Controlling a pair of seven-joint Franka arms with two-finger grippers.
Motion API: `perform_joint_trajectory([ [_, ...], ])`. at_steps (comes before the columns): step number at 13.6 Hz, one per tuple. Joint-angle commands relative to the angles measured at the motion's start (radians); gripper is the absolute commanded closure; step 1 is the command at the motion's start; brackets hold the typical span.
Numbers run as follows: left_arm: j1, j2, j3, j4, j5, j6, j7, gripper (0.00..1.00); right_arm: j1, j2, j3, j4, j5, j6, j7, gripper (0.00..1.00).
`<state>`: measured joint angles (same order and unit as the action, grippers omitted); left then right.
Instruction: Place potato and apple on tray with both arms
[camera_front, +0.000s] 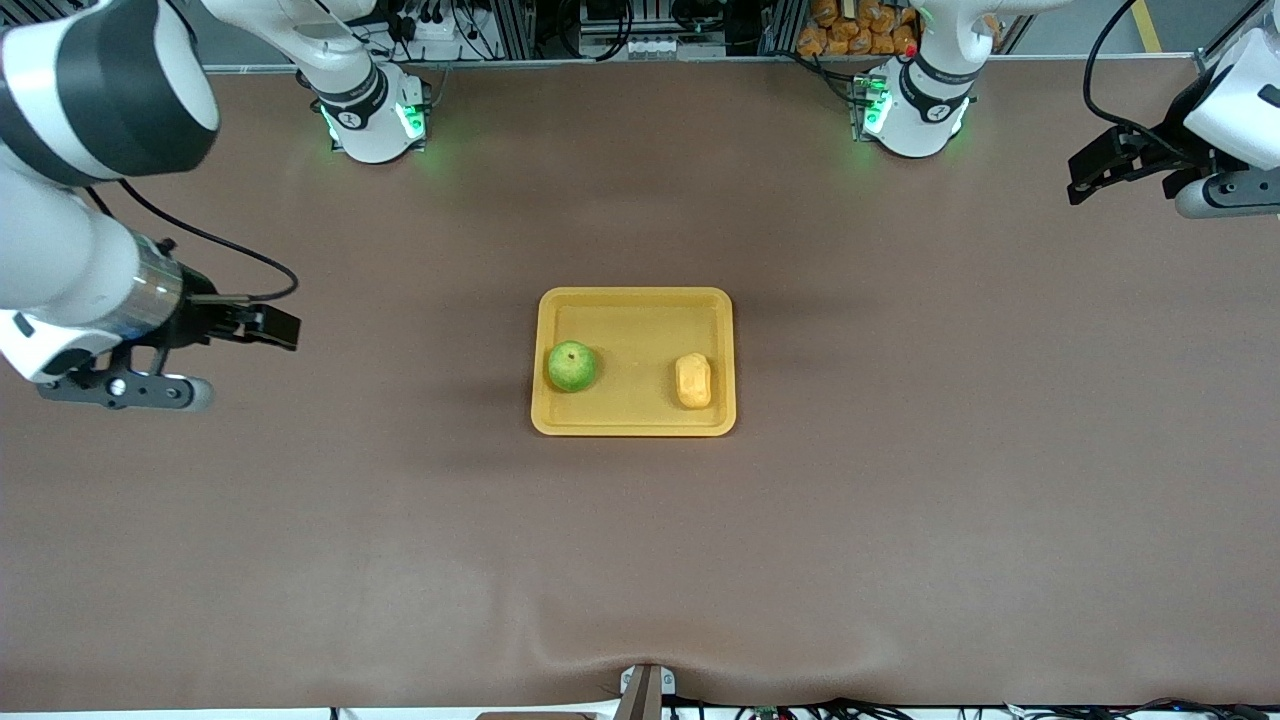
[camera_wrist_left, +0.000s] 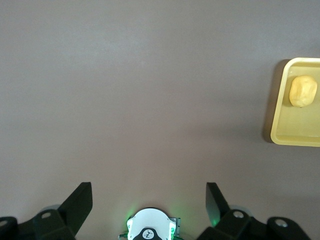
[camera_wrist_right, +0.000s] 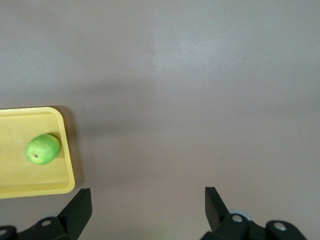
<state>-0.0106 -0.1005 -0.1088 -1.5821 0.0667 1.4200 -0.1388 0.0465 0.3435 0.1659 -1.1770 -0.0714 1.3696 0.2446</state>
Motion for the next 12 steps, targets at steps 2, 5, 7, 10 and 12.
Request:
perform_joint_trajectory([
  [2, -0.003, 0.002, 0.006, 0.001, -0.016, -0.009, -0.005, 0.0, -0.072, -0.083, 0.015, -0.064, -0.011, -0.012, -0.114, 0.0],
  [5, 0.0, 0.004, 0.008, 0.001, -0.016, -0.007, 0.011, 0.0, -0.097, -0.133, 0.015, -0.096, -0.008, -0.012, -0.136, 0.0],
  [7, -0.002, 0.002, 0.006, 0.001, -0.016, -0.007, 0.008, 0.0, -0.099, -0.158, 0.015, -0.111, -0.008, -0.012, -0.137, 0.0],
  [10, 0.0, 0.004, 0.006, 0.001, -0.019, 0.005, 0.008, 0.0, -0.099, -0.185, 0.01, -0.128, -0.008, -0.012, -0.154, 0.0],
  [12, -0.005, 0.004, 0.001, 0.002, -0.019, 0.007, 0.008, 0.0, -0.094, -0.211, -0.023, -0.148, -0.005, -0.009, -0.212, 0.0],
])
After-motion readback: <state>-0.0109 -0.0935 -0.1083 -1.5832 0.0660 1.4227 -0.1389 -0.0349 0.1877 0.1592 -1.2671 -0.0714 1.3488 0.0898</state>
